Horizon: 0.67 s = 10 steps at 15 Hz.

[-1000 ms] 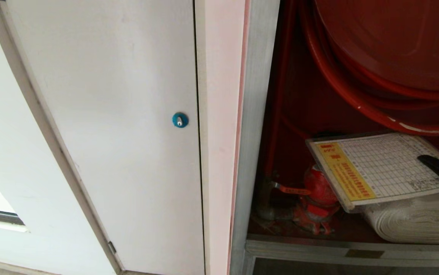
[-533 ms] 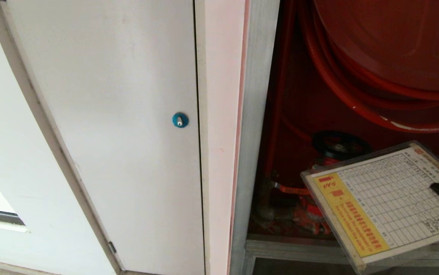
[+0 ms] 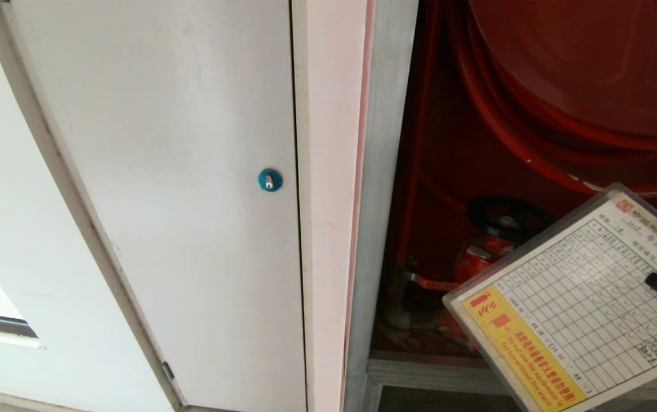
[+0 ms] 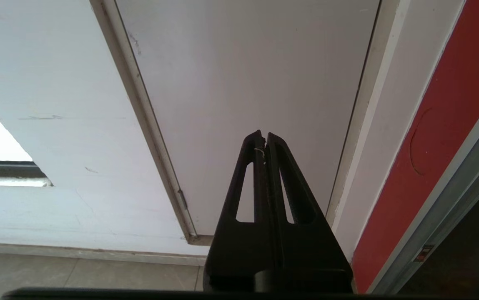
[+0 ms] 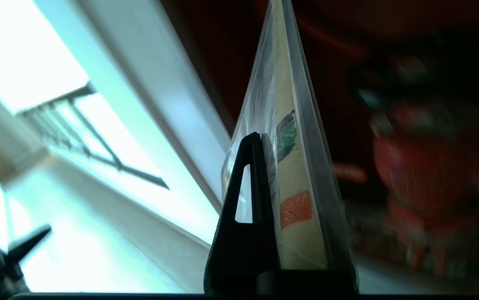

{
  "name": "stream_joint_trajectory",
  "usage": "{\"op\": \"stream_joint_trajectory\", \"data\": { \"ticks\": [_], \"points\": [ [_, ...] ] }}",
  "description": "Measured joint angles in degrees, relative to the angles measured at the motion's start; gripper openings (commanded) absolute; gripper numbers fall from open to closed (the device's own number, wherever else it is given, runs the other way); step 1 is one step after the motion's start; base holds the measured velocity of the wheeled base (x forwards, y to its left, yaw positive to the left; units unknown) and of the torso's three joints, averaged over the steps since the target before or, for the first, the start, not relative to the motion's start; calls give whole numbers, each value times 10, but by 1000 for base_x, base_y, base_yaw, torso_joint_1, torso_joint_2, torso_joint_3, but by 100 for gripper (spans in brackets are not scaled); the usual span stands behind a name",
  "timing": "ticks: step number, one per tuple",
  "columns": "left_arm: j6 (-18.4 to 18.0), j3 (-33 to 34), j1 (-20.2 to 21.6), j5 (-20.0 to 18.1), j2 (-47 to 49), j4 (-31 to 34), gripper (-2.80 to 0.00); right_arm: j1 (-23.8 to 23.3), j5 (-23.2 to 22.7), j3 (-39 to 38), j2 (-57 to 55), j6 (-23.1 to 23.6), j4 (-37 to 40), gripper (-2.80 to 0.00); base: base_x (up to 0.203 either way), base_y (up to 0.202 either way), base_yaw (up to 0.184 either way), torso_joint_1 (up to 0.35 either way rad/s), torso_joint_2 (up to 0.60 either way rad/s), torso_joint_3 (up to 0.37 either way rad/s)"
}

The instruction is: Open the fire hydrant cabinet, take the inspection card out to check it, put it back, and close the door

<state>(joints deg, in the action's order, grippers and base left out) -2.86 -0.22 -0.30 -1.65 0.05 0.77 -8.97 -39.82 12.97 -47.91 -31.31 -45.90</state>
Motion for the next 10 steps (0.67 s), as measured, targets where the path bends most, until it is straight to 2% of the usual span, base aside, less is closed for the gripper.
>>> {"op": "stream_joint_trajectory", "data": {
  "ticks": [3, 5, 8, 10],
  "points": [
    [0, 0, 0, 0, 0, 0, -280, 5, -93, 62, -25, 52, -1, -280, 0, 0, 0, 0, 0, 0],
    [0, 0, 0, 0, 0, 0, -280, 39, -138, 98, -48, 100, -1, -280, 0, 0, 0, 0, 0, 0],
    [0, 0, 0, 0, 0, 0, -280, 139, -134, 141, -88, 174, 0, -280, 0, 0, 0, 0, 0, 0],
    [0, 0, 0, 0, 0, 0, -280, 214, -113, 170, -127, 235, 1, -280, 0, 0, 0, 0, 0, 0]
  ]
}}
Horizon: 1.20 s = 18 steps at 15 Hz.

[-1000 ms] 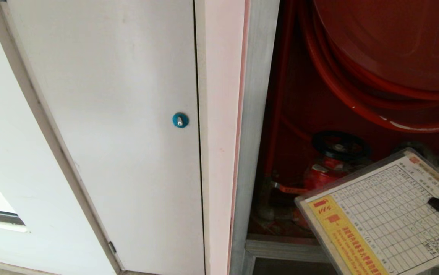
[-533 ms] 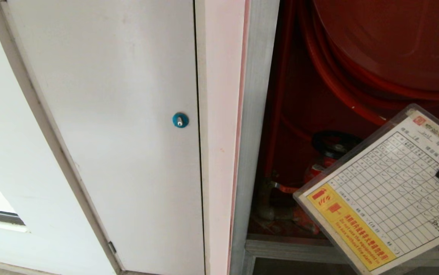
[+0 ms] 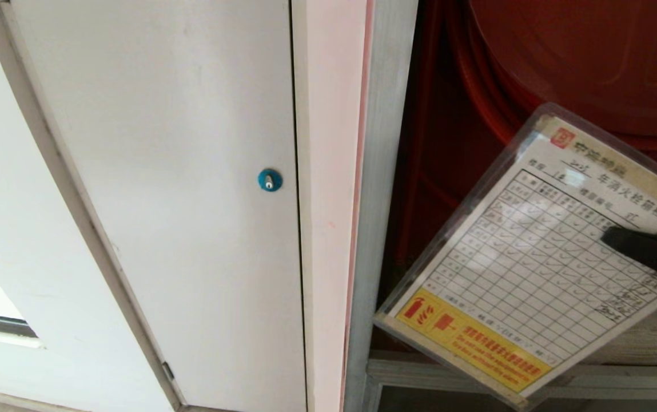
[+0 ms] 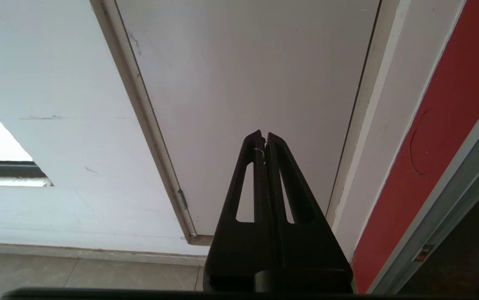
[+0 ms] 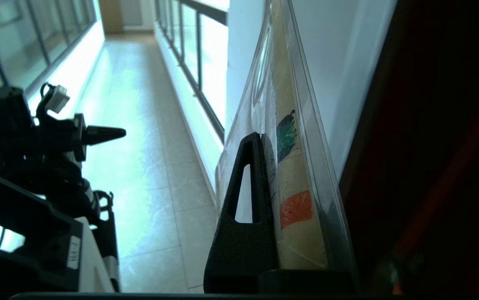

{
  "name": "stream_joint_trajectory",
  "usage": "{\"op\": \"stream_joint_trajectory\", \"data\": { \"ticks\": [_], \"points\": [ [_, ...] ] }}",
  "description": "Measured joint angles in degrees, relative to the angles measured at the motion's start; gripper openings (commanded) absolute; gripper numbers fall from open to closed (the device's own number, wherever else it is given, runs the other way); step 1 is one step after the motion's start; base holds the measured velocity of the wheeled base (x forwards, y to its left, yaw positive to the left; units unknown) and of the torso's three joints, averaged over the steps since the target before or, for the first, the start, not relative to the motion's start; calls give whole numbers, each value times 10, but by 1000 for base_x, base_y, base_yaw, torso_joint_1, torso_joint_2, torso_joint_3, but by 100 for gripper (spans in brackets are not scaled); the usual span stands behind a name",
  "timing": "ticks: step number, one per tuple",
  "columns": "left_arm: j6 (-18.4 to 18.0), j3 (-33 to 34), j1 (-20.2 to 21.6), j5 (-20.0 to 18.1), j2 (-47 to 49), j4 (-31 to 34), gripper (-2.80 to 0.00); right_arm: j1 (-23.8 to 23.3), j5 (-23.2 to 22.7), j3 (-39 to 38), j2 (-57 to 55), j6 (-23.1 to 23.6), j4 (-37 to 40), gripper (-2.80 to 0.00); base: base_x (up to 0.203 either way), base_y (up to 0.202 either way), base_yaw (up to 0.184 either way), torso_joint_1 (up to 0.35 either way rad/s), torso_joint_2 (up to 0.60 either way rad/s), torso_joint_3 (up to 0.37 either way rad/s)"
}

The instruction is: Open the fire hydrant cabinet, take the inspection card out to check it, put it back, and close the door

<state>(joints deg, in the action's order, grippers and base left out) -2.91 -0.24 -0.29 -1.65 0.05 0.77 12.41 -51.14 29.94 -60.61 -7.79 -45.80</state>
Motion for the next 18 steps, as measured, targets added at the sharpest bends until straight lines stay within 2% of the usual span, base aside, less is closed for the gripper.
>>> {"op": "stream_joint_trajectory", "data": {
  "ticks": [3, 6, 8, 12, 16, 18],
  "points": [
    [0, 0, 0, 0, 0, 0, -280, 79, 37, 57, -66, 75, 15, -280, 0, 0, 0, 0, 0, 0],
    [0, 0, 0, 0, 0, 0, -280, 97, 44, 107, -116, 101, 46, -280, 0, 0, 0, 0, 0, 0],
    [0, 0, 0, 0, 0, 0, -280, 99, 52, 142, -131, 125, 103, -280, 0, 0, 0, 0, 0, 0],
    [0, 0, 0, 0, 0, 0, -280, 106, 91, 215, -138, 211, 270, -280, 0, 0, 0, 0, 0, 0],
    [0, 0, 0, 0, 0, 0, -280, 129, 92, 258, -129, 216, 400, -280, 0, 0, 0, 0, 0, 0],
    [0, 0, 0, 0, 0, 0, -280, 133, 92, 267, -125, 216, 417, -280, 0, 0, 0, 0, 0, 0]
  ]
}}
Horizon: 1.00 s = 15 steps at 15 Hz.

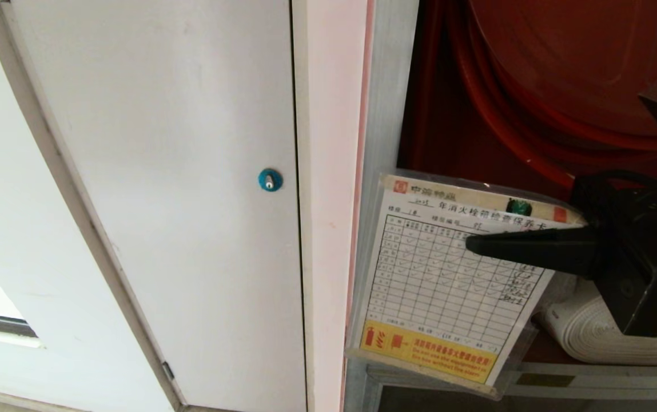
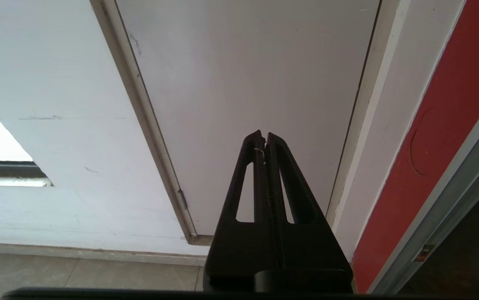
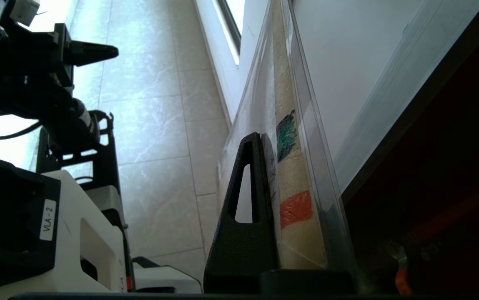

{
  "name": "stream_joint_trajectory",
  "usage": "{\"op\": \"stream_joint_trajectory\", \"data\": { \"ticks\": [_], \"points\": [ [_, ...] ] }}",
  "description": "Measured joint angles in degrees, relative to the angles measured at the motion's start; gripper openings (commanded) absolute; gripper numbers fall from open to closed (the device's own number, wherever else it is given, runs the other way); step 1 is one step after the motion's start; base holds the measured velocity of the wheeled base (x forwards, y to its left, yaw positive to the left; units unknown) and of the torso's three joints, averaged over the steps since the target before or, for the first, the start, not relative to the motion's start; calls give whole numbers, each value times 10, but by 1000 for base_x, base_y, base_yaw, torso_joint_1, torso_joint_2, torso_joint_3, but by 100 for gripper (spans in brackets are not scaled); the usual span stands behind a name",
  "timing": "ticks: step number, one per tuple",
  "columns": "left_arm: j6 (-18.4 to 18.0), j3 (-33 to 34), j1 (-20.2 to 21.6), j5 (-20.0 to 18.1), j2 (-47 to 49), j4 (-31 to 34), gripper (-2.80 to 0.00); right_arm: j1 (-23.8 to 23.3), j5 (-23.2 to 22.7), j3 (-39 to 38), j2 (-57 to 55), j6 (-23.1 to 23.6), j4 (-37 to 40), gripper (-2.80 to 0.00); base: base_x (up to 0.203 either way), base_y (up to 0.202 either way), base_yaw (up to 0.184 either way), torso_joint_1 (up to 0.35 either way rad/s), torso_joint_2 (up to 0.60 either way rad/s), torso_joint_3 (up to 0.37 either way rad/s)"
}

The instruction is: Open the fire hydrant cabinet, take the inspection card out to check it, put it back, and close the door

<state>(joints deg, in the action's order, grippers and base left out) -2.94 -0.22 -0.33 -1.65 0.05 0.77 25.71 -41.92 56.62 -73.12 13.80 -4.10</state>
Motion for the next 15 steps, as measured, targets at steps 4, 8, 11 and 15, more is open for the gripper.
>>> {"op": "stream_joint_trajectory", "data": {
  "ticks": [4, 8, 11, 15],
  "points": [
    [0, 0, 0, 0, 0, 0, -280, 4, -2, 28, 2, 0, 6, -280, 0, 0, 0, 0, 0, 0],
    [1, 0, 0, 0, 0, 0, -280, 8, -2, 53, 1, -2, 11, -280, 0, 0, 0, 0, 0, 0],
    [1, 0, 0, 0, 0, 0, -280, 13, -7, 100, 0, -23, 52, -280, 0, 0, 0, 0, 0, 0],
    [0, 0, 0, 0, 0, 0, -280, 44, -8, 132, 6, -54, 58, -280, 0, 0, 0, 0, 0, 0]
  ]
}}
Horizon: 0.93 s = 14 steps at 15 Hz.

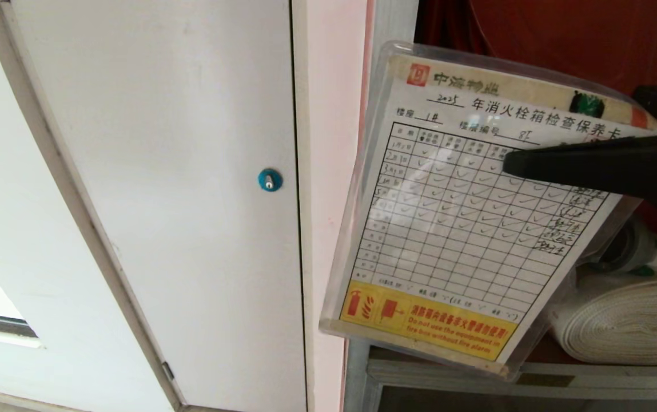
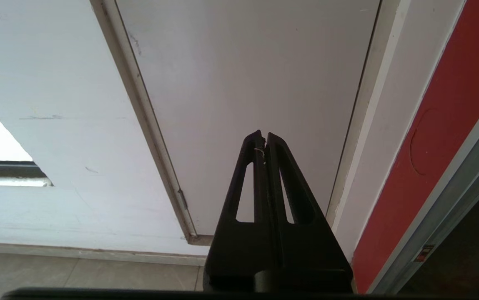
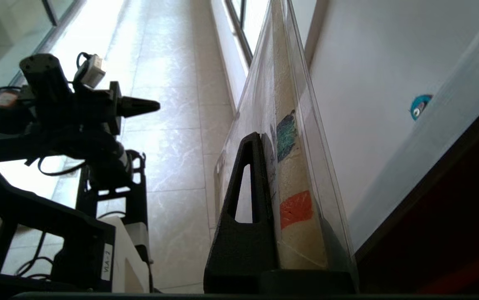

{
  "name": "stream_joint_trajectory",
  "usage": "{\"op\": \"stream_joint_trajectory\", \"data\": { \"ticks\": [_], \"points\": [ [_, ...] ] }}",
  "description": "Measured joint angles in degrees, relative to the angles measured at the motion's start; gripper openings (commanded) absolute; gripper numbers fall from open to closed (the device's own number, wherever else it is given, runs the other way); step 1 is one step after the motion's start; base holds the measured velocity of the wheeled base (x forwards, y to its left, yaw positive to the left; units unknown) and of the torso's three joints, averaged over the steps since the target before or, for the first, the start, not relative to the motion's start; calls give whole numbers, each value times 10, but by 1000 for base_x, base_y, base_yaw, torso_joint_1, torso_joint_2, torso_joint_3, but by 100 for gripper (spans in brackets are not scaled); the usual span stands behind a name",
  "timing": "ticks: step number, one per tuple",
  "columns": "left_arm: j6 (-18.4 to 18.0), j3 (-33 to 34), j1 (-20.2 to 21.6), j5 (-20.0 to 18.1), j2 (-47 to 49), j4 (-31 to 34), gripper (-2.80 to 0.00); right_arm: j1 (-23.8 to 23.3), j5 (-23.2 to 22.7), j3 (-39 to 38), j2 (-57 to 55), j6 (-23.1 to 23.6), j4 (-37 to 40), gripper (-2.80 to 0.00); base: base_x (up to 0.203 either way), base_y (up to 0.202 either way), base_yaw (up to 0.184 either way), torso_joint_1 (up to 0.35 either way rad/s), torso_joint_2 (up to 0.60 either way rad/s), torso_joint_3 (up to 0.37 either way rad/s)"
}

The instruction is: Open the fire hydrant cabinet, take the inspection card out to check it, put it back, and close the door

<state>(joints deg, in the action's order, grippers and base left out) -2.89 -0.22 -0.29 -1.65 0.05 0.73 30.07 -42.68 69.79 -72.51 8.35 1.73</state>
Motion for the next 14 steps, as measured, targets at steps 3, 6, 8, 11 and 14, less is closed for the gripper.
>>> {"op": "stream_joint_trajectory", "data": {
  "ticks": [3, 6, 8, 11, 14],
  "points": [
    [0, 0, 0, 0, 0, 0, -280, 5, 3, 4, 2, -1, -1, -280, 0, 0, 0, 0, 0, 0],
    [0, 0, 0, 0, 0, 0, -280, 6, 3, 5, 4, -1, -1, -280, 0, 0, 0, 0, 0, 0],
    [0, 0, 0, 0, 0, 0, -280, 6, 4, 5, 5, -1, -1, -280, 0, 0, 0, 0, 0, 0],
    [0, 0, 0, 0, 0, 0, -280, 5, 4, 5, 6, -1, -2, -280, 0, 0, 0, 0, 0, 0],
    [0, 0, 0, 0, 0, 0, -280, 5, 4, 5, 8, -1, -2, -280, 0, 0, 0, 0, 0, 0]
  ]
}}
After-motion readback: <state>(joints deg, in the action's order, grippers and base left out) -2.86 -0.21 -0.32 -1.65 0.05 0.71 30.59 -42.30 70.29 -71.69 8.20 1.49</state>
